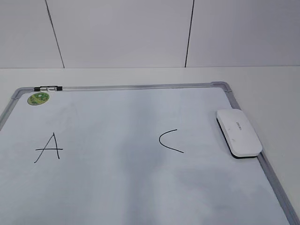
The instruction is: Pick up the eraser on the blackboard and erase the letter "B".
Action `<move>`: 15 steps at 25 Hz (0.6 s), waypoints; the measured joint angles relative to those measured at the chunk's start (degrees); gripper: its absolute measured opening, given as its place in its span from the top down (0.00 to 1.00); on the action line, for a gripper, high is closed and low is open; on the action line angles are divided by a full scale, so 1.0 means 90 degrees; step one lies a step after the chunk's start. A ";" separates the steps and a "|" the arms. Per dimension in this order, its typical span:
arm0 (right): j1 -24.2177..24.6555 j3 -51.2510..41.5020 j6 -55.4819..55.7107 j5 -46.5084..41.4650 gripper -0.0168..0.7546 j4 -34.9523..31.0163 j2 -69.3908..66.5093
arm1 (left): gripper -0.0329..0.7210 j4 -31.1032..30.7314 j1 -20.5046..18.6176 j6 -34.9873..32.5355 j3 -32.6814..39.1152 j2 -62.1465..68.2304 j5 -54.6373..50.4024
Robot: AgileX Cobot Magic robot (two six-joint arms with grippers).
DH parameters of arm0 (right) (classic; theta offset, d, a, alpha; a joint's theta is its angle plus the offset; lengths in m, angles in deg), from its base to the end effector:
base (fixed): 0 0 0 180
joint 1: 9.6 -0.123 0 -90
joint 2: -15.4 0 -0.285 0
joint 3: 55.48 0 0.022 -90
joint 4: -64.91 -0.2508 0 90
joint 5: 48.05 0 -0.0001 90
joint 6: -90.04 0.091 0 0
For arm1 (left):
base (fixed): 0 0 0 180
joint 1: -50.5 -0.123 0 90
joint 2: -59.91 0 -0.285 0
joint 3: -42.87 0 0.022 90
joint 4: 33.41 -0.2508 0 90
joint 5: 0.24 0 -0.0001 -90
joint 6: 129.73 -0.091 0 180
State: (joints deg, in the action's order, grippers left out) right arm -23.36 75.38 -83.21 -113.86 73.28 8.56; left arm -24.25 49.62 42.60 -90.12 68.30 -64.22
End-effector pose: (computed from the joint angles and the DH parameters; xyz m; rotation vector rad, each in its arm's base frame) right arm -0.0074 -0.0143 0.2682 -0.1142 2.1133 0.0360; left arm -0.0091 -0.0132 0.2812 0.1372 2.0698 -0.1010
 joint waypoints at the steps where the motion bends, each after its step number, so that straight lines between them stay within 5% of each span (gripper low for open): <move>1: 0.0000 0.0000 0.0000 0.0000 0.57 0.0000 0.0000 | 0.64 -0.0028 0.0000 0.0000 0.0000 0.0000 0.0000; 15: 0.0000 0.0000 0.0000 0.0000 0.57 0.0000 0.0000 | 0.64 -0.0099 0.0000 0.0047 0.0000 0.0000 0.0003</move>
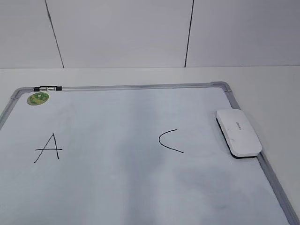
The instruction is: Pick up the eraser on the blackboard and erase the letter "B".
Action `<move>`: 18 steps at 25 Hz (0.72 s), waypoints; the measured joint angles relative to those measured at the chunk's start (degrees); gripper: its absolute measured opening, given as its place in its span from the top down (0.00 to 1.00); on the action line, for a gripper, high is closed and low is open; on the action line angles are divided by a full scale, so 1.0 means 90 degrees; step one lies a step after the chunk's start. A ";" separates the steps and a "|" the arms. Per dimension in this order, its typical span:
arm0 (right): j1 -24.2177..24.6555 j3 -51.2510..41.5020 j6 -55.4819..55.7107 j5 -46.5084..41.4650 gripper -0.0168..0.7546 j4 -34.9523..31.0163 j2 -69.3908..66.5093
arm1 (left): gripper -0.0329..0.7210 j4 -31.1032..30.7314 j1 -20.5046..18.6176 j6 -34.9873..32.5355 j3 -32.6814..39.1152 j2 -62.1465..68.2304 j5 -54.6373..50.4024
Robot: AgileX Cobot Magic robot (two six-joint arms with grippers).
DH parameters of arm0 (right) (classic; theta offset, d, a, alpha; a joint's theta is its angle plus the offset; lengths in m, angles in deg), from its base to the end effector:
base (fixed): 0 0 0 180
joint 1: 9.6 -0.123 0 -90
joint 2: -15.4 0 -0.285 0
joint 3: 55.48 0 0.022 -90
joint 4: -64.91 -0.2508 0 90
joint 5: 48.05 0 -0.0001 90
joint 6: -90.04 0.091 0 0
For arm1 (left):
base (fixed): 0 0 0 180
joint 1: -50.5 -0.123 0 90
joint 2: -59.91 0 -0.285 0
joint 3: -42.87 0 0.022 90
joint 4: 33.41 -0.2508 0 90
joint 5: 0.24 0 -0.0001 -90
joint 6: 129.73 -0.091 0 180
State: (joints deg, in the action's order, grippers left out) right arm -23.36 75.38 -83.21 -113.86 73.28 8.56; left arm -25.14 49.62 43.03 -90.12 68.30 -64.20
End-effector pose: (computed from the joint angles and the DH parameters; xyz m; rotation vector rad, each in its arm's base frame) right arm -0.0074 -0.0143 0.2682 -0.1142 2.1133 0.0360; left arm -0.0090 -0.0119 0.2811 0.1281 2.0716 -0.0870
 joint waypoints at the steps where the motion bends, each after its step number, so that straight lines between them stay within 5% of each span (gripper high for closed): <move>1: 0.0000 0.0000 0.0000 0.0000 0.57 0.0000 0.0000 | 0.63 -0.0058 0.0000 0.0069 0.0000 0.0000 0.0000; 18: 0.0747 0.0000 0.0000 -0.0011 0.57 0.0034 0.0000 | 0.64 -0.0186 0.0101 0.0217 0.0000 0.0000 0.0011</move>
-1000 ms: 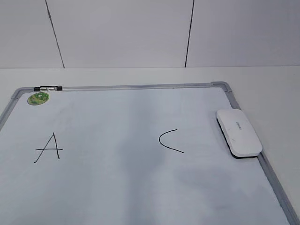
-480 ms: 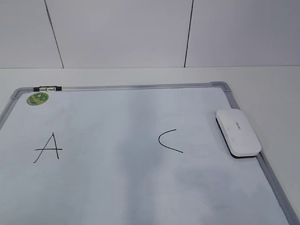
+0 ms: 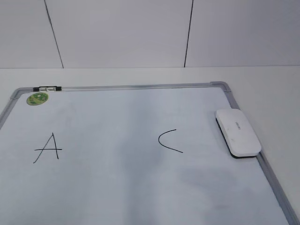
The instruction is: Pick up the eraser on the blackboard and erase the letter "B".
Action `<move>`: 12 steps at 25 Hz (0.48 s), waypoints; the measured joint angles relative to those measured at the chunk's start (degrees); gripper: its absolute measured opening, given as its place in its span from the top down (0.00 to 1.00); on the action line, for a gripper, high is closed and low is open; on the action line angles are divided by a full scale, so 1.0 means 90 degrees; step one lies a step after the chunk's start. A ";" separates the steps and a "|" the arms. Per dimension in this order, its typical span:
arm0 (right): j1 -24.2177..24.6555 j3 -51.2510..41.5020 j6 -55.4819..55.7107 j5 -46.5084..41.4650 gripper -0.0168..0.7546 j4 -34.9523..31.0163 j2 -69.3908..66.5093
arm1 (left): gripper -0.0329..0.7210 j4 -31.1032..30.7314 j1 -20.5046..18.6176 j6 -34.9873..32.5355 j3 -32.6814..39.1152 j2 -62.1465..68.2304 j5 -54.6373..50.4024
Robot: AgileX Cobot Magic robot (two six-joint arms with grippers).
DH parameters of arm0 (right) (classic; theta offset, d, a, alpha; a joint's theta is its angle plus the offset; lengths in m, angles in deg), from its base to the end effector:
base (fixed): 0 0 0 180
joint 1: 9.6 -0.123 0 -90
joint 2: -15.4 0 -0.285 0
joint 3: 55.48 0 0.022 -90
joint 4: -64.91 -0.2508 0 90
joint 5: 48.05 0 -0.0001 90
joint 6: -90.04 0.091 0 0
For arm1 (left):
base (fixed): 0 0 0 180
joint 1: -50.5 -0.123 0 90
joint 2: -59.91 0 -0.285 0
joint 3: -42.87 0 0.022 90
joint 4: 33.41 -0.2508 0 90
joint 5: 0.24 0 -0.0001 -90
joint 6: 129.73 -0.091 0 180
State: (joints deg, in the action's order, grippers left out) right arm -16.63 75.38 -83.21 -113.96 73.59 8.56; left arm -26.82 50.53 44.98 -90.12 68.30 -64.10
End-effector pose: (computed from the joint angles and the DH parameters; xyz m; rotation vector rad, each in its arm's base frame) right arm -0.0091 -0.0138 0.2681 0.0107 2.1174 -0.0407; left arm -0.0090 -0.0094 0.2810 0.1066 2.0742 -0.0822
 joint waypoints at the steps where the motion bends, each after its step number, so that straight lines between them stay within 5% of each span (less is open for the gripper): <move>1: 0.0009 0.0000 0.0000 0.0000 0.57 0.0000 0.0000 | 0.64 0.0040 0.0000 0.0000 0.0000 0.0000 0.0000; 12: 0.0009 0.0000 0.0000 0.0000 0.57 0.0000 0.0000 | 0.64 0.0131 0.0000 0.0000 0.0000 0.0000 0.0000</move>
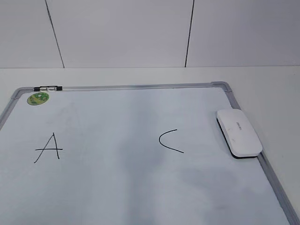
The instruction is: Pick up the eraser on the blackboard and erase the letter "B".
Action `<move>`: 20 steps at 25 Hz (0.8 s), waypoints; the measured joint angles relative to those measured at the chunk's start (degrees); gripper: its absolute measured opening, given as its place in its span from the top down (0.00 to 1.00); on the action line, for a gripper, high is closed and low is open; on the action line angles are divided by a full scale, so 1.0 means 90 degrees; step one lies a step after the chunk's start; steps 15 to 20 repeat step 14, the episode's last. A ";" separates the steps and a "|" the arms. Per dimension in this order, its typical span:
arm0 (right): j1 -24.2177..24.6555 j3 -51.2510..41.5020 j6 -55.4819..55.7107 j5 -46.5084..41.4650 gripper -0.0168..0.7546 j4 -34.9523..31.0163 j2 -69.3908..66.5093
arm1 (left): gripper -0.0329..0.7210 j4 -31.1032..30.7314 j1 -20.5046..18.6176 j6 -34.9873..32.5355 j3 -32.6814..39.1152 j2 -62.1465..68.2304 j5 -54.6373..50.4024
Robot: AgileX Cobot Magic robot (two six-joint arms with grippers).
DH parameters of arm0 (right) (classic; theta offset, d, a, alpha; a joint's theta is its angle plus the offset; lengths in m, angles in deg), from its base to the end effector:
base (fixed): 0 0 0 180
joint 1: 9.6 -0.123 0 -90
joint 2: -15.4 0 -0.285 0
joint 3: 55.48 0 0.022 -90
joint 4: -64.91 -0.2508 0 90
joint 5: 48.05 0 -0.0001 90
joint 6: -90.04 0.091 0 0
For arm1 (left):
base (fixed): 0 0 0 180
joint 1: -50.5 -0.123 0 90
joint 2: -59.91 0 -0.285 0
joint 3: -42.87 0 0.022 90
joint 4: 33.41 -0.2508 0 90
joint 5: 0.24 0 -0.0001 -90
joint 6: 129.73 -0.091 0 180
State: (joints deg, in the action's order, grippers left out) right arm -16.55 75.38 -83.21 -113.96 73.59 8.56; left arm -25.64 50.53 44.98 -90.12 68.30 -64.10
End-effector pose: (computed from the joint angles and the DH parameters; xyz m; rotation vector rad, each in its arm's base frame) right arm -0.0091 -0.0137 0.2681 0.0122 2.1174 -0.0415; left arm -0.0091 -0.0110 0.2812 0.1084 2.0726 -0.1069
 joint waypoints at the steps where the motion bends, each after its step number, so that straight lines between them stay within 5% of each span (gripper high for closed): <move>1: 0.0000 0.0000 0.0000 0.0000 0.57 0.0000 0.0000 | 0.63 0.0000 0.0000 0.0000 0.0000 0.0000 0.0000; 20: 0.0000 0.0000 0.0000 0.0000 0.57 0.0000 0.0000 | 0.64 0.0000 0.0000 0.0014 0.0000 0.0000 0.0026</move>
